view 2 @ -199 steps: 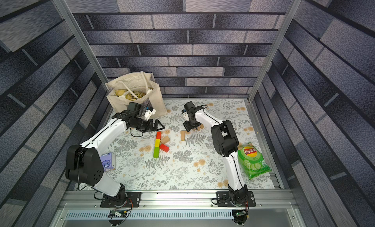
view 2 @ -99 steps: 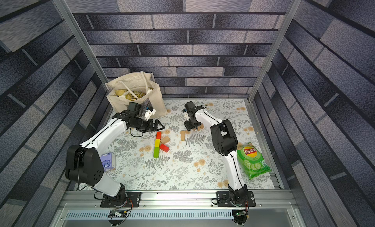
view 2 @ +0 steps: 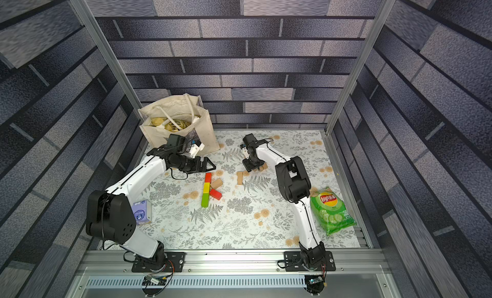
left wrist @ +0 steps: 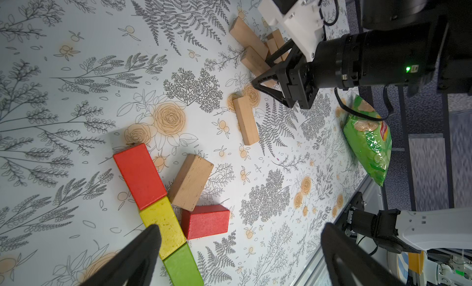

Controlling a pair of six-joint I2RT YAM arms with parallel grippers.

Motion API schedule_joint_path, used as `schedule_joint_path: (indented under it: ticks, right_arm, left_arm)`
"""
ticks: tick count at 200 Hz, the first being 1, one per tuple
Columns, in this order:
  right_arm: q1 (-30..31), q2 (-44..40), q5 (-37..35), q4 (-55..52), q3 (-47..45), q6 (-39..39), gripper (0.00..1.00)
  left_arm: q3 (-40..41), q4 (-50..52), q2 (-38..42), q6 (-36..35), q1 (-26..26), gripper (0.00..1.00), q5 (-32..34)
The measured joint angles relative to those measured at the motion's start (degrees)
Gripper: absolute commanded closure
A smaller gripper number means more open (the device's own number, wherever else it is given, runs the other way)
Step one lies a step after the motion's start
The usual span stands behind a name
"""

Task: Assemble the letter k with building blocks
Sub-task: Pick up the building block from the center of the board.

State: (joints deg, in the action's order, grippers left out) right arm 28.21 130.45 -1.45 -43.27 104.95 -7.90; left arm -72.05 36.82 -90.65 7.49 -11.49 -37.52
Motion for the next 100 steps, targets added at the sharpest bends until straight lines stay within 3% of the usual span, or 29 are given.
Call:
schedule_joint_path:
  ticks: [100]
  right_arm:
    - [0.00, 0.04, 0.00, -0.02, 0.00, 0.33, 0.76]
  left_arm:
    - [0.00, 0.00, 0.00, 0.00, -0.09, 0.00, -0.02]
